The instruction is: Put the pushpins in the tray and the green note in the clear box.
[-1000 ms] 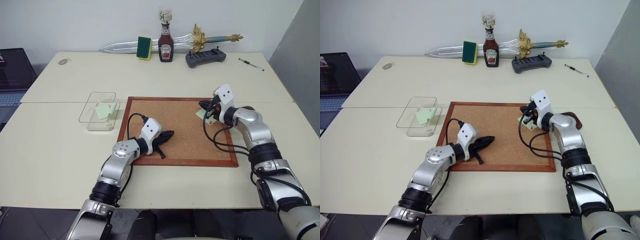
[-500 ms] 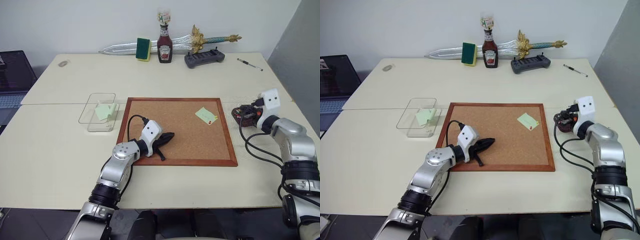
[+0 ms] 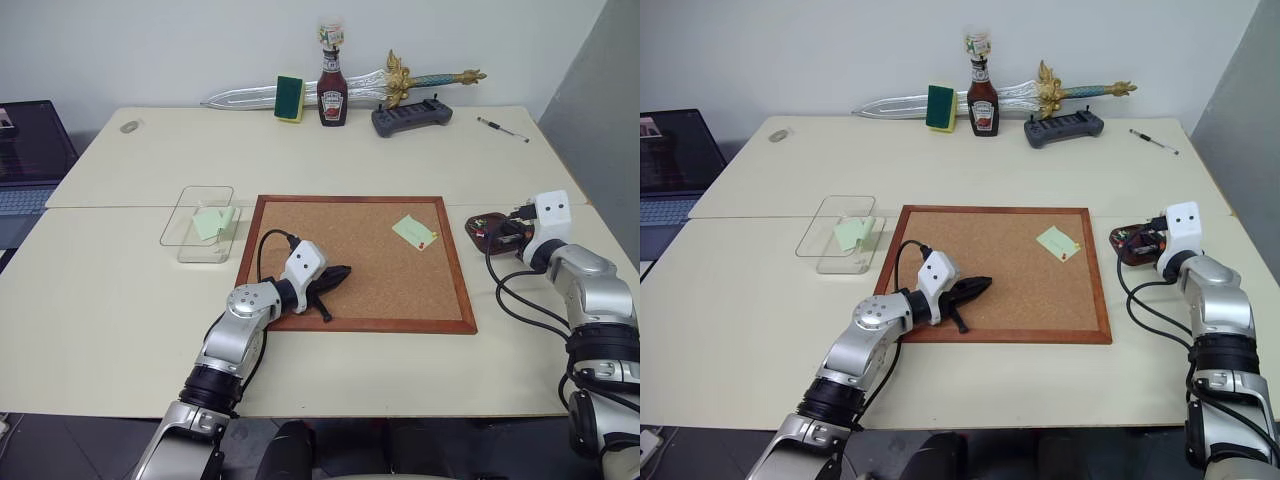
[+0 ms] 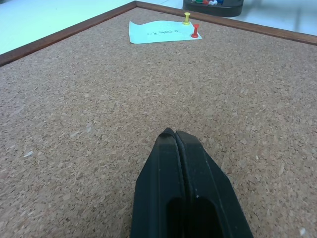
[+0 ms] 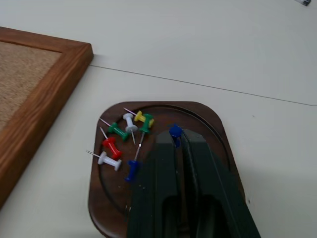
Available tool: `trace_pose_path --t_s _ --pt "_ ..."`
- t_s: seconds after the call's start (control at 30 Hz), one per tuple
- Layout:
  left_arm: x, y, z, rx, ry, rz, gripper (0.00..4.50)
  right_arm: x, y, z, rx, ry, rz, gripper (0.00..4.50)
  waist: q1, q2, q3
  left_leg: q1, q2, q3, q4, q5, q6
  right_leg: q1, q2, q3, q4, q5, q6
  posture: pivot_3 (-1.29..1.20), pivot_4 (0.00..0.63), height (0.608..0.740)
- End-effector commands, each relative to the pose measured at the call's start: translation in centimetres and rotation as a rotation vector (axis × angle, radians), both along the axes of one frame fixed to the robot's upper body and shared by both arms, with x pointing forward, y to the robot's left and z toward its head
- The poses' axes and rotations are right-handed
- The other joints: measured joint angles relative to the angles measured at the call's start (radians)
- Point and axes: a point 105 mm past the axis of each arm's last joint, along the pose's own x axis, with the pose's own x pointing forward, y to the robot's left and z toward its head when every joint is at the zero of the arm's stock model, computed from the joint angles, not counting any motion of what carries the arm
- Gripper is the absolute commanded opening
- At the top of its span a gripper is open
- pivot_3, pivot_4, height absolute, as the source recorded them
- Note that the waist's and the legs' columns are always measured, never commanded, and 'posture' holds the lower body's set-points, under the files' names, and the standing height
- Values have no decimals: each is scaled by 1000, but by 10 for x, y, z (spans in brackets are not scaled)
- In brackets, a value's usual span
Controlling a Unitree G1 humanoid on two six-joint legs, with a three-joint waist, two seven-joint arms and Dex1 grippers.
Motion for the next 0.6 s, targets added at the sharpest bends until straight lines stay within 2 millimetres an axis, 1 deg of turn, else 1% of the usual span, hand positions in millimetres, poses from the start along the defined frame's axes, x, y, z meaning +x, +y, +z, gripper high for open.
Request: trace_pose_path --t_s 0.03,0.07,0.1,0.23,0.3,0.4,0.47,0.53,0.6 --pt "-7 -3 -18 33 61 -21 0 4 -3 19 -12 -66 -12 553 0 0 0 0 0 0 0 0 0 0 0 0 0 0 0 0 150 740" --pt "-7 -3 -18 33 61 -21 0 4 -2 19 -11 -67 -12 633 0 0 0 0 0 0 0 0 0 0 0 0 0 0 0 0 150 740" --pt "-7 -3 -18 34 60 -21 0 4 -2 19 -8 -66 -11 917 0 0 0 0 0 0 0 0 0 0 0 0 0 0 0 0 150 740" --pt "-7 -2 -19 36 60 -19 0 5 -1 21 -6 -71 -10 1633 0 0 0 0 0 0 0 0 0 0 0 0 0 0 0 0 150 740" --pt "-7 -2 -19 34 60 -16 0 5 -1 24 -4 -85 -12 2104 0 0 0 0 0 0 0 0 0 0 0 0 0 0 0 0 150 740" --pt "-7 -2 -20 37 60 -16 0 6 1 29 6 -96 -4 2637 0 0 0 0 0 0 0 0 0 0 0 0 0 0 0 0 150 740" --pt "-7 -2 -20 37 60 -16 0 5 5 32 24 -104 11 3075 0 0 0 0 0 0 0 0 0 0 0 0 0 0 0 0 150 740" --pt "-6 -1 -20 38 59 -16 0 4 11 40 55 -130 49 3371 0 0 0 0 0 0 0 0 0 0 0 0 0 0 0 0 150 740" --pt "-6 -1 -20 40 58 -14 0 2 20 51 83 -167 109 3371 0 0 0 0 0 0 0 0 0 0 0 0 0 0 0 0 150 740"
